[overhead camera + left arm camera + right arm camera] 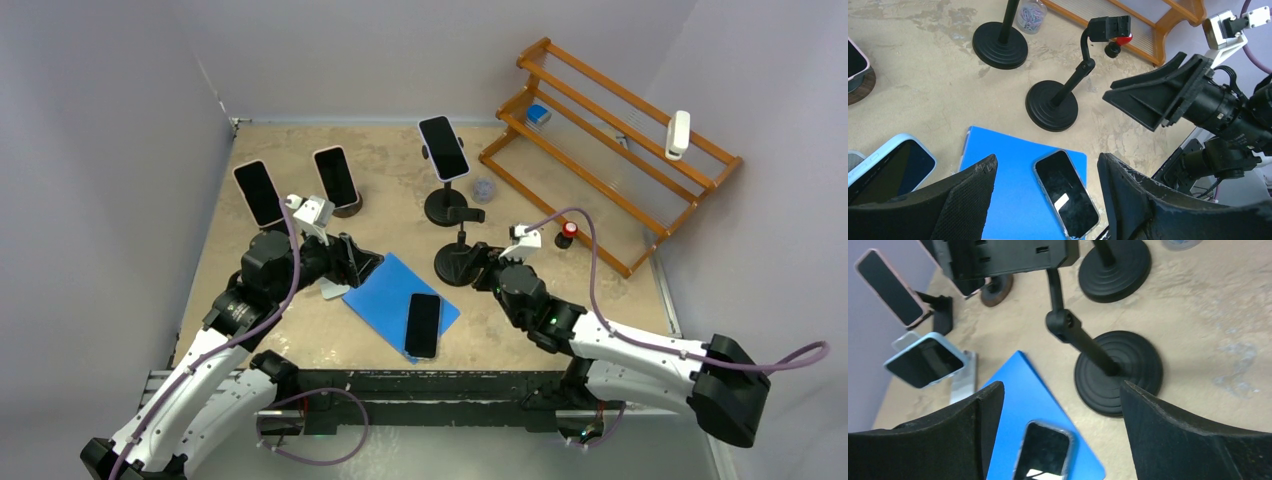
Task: Remove the phone from the phone stand
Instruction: Place the phone at the center of the board, then move the phone stand to the center of the board.
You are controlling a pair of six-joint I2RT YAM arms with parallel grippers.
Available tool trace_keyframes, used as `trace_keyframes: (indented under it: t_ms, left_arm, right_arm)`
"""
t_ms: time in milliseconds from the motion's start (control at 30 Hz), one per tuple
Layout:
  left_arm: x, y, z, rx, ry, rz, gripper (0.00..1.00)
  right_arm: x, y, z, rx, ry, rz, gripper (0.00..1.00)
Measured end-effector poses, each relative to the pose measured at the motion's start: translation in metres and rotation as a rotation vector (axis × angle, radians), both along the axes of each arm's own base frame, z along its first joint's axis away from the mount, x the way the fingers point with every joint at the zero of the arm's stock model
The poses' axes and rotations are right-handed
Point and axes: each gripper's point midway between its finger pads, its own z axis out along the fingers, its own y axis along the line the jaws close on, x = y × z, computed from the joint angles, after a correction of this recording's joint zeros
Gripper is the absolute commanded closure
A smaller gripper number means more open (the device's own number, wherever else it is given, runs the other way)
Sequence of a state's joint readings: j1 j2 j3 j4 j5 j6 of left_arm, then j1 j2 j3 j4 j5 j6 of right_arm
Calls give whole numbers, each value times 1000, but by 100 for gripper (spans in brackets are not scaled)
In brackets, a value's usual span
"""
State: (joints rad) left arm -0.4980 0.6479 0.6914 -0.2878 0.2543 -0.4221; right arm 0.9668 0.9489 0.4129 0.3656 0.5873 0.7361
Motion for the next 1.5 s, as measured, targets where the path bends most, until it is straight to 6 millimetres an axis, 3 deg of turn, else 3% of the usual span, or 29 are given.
trace_keyframes:
  t_ms: [133, 333, 500, 933, 1200, 1267, 1500]
  left_arm:
    - [0, 0, -1, 2, 2, 0, 29]
    - [0, 0, -3, 7, 13, -1, 29]
    - [0, -1, -4, 7, 15, -4, 29]
    - [-3, -3, -4, 4, 18, -22, 29]
    - [-3, -4, -5, 8, 17, -31, 29]
    - [-3, -4, -5, 9, 18, -31, 29]
    - [-4, -4, -6, 11, 17, -40, 29]
  right_arm:
    - [14, -5, -3, -60, -32, -20, 2]
    - [42, -11, -15, -119, -58, -33, 8]
    - [52, -5, -31, -156, -51, 1, 16]
    - [81, 20, -39, -174, -62, 46, 52]
    - [89, 12, -36, -229, -91, 22, 86]
    - [89, 8, -33, -228, -90, 11, 100]
    - [90, -13, -25, -314, -75, -34, 100]
